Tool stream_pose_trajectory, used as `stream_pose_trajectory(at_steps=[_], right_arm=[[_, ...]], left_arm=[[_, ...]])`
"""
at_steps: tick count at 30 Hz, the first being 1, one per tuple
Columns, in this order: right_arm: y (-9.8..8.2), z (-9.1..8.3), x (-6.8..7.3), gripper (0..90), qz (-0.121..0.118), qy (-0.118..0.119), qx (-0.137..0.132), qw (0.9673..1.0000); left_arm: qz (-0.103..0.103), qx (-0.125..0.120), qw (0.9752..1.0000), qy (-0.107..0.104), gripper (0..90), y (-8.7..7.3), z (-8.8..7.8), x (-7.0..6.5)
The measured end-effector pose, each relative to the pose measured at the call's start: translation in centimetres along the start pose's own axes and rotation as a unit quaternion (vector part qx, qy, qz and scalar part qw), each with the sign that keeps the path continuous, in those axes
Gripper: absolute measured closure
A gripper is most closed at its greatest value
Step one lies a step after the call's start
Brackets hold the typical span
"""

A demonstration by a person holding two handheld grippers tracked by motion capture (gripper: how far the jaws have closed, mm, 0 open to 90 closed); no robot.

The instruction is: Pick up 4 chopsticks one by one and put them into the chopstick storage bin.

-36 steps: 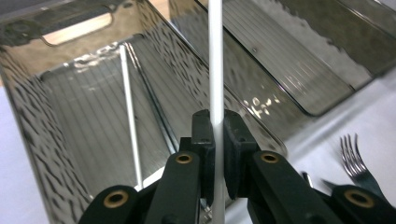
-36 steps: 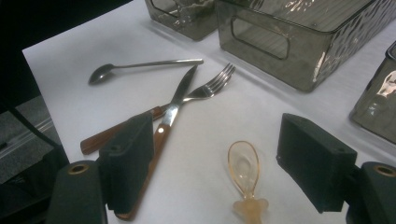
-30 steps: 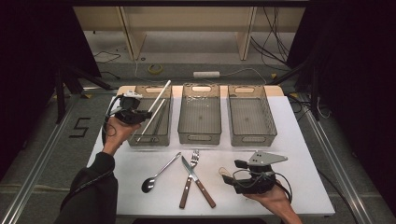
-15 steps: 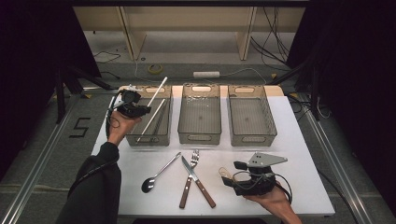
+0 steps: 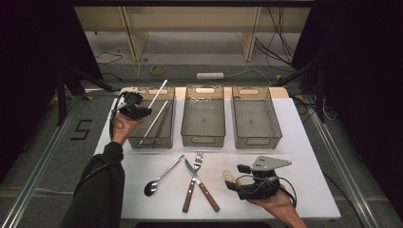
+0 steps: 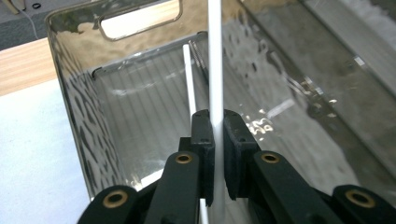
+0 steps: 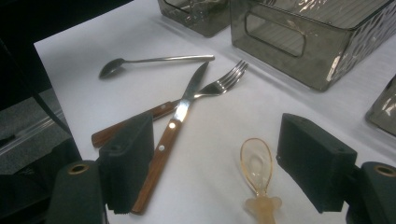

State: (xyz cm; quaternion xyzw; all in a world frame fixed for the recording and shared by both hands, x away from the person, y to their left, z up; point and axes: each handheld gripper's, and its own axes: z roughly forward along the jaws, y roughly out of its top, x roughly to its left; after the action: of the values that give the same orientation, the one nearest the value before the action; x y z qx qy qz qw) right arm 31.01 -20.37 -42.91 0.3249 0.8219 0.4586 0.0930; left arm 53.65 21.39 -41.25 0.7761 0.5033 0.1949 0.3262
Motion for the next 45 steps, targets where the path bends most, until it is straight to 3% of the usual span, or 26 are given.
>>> stream_pose_trajectory(at_steps=[12, 21, 29, 35, 42, 45], right_arm=[[0.0, 0.1, 0.1, 28.4, -0.004, 0.006, 0.004, 1.0000], [0.0, 0.1, 0.2, 28.4, -0.005, 0.008, 0.005, 0.9999], [0.0, 0.1, 0.1, 28.3, -0.002, 0.004, 0.004, 1.0000], [0.0, 0.1, 0.1, 28.3, -0.002, 0.003, 0.005, 1.0000], [0.0, 0.1, 0.3, 28.4, -0.007, 0.001, 0.007, 0.9999], [0.0, 0.2, 0.3, 28.4, -0.005, 0.002, 0.009, 0.9999]], left_arm=[[-0.009, 0.003, 0.9999, 0.013, 82.4, -0.7, 1.2, 0.2], [-0.003, 0.022, 0.9997, -0.011, 62.3, -0.5, 0.6, -0.5], [-0.002, 0.021, 0.9986, -0.050, 42.4, -0.6, -2.1, -2.4], [0.005, -0.008, 0.9957, -0.092, 31.8, -1.8, -5.1, -4.3], [0.044, 0.032, 0.9945, -0.090, 28.7, -3.6, -6.6, -6.2], [0.050, 0.043, 0.9935, -0.093, 28.3, -4.2, -7.1, -7.0]])
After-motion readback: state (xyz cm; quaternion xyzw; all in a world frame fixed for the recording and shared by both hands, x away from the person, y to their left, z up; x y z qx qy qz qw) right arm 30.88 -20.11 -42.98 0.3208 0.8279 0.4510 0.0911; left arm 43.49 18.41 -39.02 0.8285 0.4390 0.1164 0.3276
